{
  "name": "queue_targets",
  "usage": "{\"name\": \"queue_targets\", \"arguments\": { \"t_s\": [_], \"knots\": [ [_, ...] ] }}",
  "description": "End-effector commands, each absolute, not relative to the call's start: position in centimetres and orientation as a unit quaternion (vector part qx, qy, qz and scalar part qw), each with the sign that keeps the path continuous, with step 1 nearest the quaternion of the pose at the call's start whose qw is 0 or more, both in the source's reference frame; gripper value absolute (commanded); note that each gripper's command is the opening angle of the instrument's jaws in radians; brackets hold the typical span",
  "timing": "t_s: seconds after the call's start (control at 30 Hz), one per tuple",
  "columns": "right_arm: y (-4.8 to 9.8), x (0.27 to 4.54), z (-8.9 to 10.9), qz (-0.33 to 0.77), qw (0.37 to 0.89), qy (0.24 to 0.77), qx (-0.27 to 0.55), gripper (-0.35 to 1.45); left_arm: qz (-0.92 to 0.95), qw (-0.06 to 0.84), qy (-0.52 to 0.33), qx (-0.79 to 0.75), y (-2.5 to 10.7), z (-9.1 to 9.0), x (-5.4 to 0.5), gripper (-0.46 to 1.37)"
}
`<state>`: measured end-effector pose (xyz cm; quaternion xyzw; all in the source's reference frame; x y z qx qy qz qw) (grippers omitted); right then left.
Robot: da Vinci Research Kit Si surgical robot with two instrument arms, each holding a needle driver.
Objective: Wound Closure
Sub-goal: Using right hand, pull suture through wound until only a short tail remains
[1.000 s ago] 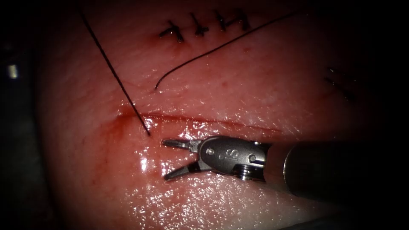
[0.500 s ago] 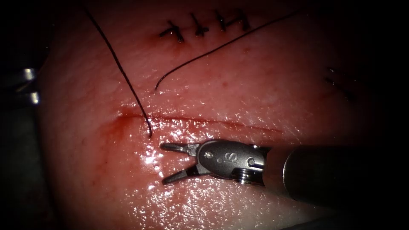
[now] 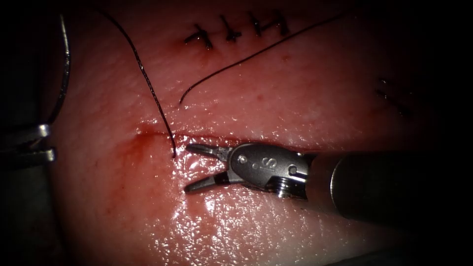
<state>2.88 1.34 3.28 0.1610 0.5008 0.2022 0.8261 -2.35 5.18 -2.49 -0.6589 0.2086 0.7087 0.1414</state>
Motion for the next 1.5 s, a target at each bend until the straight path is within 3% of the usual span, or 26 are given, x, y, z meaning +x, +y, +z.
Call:
{"name": "queue_targets", "arguments": {
  "t_s": [0.03, 0.37, 0.77, 0.83, 0.87, 0.9, 1.5],
  "knots": [
    [1.35, 2.90, 3.30, 0.201, 0.826, 0.501, 0.164, 0.99, 0.711, 0.139, 0.202, -0.659, 5.16, -2.47, -2.35, -0.35],
    [1.39, 3.02, 3.35, 0.225, 0.812, 0.507, 0.182, 0.95, 0.717, 0.145, 0.189, -0.655, 4.96, -2.24, -2.39, -0.35],
    [1.37, 3.15, 3.40, 0.218, 0.804, 0.513, 0.208, 0.51, 0.720, 0.148, 0.183, -0.653, 4.89, -2.14, -2.41, -0.35],
    [1.38, 3.17, 3.41, 0.215, 0.803, 0.514, 0.210, 0.35, 0.720, 0.149, 0.183, -0.653, 4.90, -2.14, -2.42, -0.35],
    [1.39, 3.19, 3.41, 0.214, 0.803, 0.515, 0.211, -0.07, 0.720, 0.149, 0.183, -0.653, 4.89, -2.14, -2.42, -0.35],
    [1.39, 3.20, 3.41, 0.213, 0.802, 0.516, 0.212, -0.35, 0.720, 0.149, 0.184, -0.653, 4.89, -2.14, -2.43, -0.35],
    [1.29, 3.20, 3.35, 0.208, 0.804, 0.514, 0.215, -0.35, 0.720, 0.154, 0.179, -0.653, 4.87, -2.01, -2.45, -0.35]
  ]
}}
